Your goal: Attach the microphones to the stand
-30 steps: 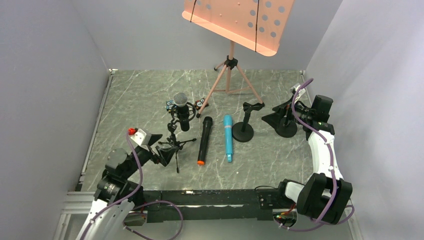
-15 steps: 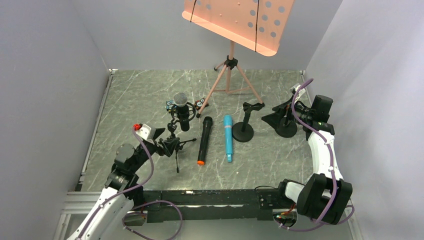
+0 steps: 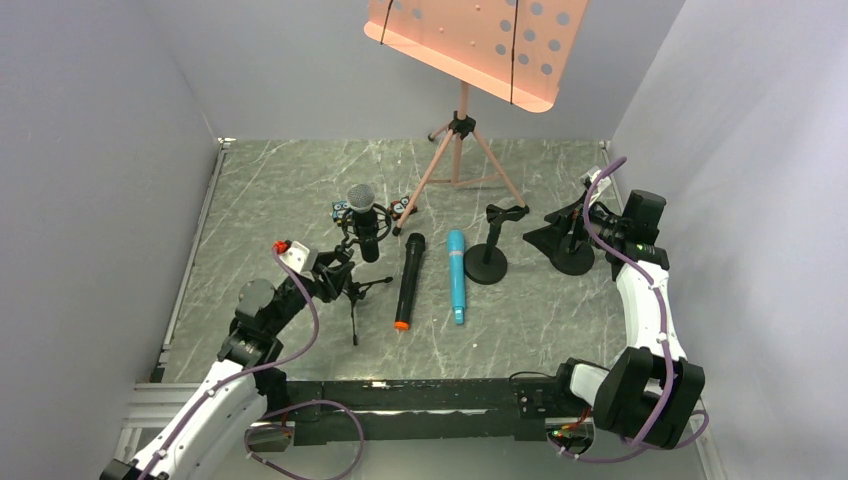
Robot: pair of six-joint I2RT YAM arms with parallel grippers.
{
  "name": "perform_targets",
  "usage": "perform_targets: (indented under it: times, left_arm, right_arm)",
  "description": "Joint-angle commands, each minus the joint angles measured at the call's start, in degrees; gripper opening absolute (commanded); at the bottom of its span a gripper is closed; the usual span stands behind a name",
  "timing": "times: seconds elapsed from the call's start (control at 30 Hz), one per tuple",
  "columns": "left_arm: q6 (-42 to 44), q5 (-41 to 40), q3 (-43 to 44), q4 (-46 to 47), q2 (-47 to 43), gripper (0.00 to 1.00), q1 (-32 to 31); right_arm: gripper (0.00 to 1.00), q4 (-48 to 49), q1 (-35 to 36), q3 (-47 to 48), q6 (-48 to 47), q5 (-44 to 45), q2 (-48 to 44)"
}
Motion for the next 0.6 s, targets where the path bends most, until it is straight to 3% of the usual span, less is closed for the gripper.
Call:
perform_targets:
  times: [0.0,0.1,0.3,0.57]
  left_arm:
    - [1.8,0.6,-0.4,6.8,-0.3,0.46,0.1]
    - [2.4,1.1,-1.4,9.3,-0.3,0.38,0.1]
    - [4.0,1.9,-0.5,11.1,1.8,0.0,0.1]
    - [9.2,-0.8,5.9,13.0,5.0,0.0,0.1]
  right_arm:
    - [1.0,0.6,0.2,1.9,-1.1,-0.9,-0.8]
    - [1.0,0.6,0.3,2.0,-1.1,-0.9,-0.8]
    - [1.0,0.4,0.2,2.1,-1.3,-0.8,-0.8]
    - [1.0,0.3,0.2,2.1,-1.4,-0.9,-0.9]
